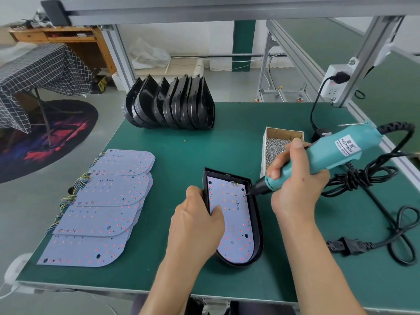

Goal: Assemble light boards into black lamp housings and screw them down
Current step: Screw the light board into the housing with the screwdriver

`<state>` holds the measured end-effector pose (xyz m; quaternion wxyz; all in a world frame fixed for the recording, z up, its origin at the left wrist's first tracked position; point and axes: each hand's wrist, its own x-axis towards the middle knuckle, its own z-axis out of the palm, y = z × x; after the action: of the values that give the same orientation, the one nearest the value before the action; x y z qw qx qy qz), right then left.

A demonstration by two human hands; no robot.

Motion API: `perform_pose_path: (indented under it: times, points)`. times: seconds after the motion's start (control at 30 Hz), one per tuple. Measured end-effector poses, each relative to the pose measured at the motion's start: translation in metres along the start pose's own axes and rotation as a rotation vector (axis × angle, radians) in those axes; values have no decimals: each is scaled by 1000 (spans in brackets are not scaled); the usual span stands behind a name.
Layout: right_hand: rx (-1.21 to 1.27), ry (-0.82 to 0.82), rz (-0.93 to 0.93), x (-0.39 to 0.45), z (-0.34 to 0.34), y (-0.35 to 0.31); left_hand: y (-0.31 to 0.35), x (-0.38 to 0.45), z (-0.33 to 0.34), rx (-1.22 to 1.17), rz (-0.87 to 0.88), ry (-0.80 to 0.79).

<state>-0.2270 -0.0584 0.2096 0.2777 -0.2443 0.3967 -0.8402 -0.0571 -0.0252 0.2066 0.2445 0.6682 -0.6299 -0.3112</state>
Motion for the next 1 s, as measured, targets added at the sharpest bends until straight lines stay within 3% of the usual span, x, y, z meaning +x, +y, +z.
perform_pose_path:
  times: [1.0]
  points:
    - [-65, -41, 3, 3, 0, 6, -3, 2, 2, -12, -3, 13]
